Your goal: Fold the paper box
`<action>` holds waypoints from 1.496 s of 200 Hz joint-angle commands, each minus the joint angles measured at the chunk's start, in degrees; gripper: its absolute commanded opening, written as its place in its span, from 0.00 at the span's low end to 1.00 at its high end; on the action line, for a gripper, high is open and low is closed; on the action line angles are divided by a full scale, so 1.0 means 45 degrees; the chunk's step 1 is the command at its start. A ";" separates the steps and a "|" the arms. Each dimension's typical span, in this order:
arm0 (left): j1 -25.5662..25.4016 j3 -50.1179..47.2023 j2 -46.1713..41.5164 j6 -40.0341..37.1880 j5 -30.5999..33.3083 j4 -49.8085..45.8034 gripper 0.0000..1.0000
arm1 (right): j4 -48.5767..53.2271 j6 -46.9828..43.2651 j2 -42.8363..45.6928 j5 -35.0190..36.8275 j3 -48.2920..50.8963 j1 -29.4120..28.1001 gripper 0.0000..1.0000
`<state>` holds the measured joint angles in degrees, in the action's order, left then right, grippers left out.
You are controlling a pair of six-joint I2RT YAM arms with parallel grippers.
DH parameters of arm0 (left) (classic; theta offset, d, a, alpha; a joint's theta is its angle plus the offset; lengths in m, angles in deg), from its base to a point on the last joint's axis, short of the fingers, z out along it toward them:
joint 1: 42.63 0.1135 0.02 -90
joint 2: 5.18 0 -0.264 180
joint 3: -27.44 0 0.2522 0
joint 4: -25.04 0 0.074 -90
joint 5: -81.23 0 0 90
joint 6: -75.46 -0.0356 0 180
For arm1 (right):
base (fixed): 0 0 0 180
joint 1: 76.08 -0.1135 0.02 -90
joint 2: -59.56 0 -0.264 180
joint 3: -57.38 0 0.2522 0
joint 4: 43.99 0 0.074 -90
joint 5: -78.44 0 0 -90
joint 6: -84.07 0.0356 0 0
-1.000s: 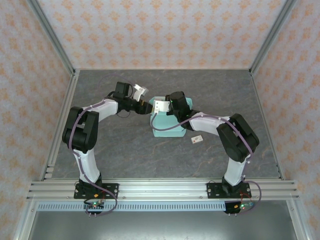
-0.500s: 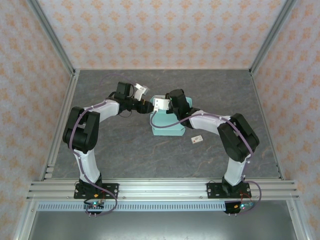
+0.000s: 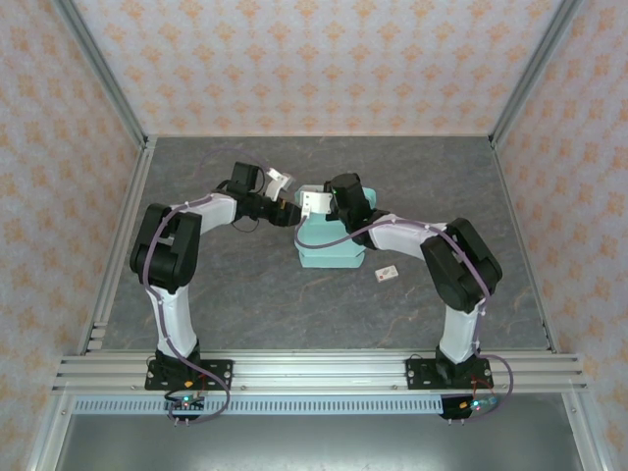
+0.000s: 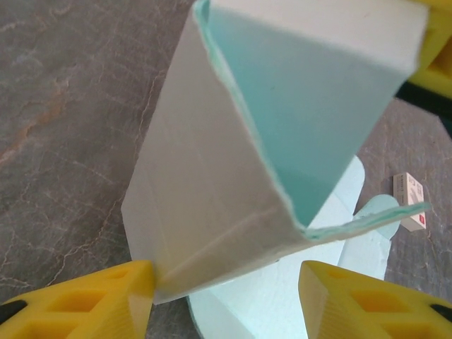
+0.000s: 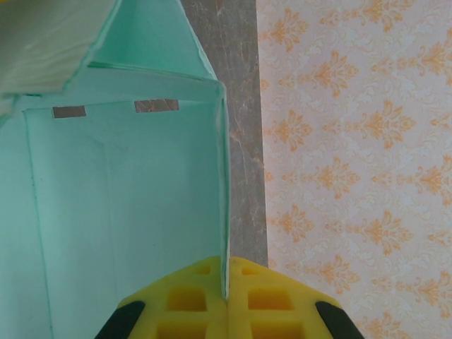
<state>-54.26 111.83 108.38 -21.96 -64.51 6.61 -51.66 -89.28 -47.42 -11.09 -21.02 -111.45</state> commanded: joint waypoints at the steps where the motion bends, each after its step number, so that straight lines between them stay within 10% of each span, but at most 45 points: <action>1: 0.0060 0.0384 0.0035 -0.0242 -0.0343 -0.0428 0.57 | -0.1043 -0.0486 -0.0264 -0.0065 0.0074 0.0088 0.00; 150: -0.0461 -0.1145 -0.0372 0.1369 0.1932 0.2989 0.52 | -0.3729 -0.1635 -0.0666 0.0315 0.1108 0.0009 0.00; 299: -0.0633 -0.1120 -0.0421 0.1524 0.2041 0.4005 0.48 | -0.0552 0.0398 -0.0255 -0.0464 -0.0018 0.0192 0.00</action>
<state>-56.54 105.47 107.92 -14.75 -56.07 22.68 -57.37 -90.94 -49.89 -11.11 -19.21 -110.62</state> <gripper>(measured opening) 0.486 0.045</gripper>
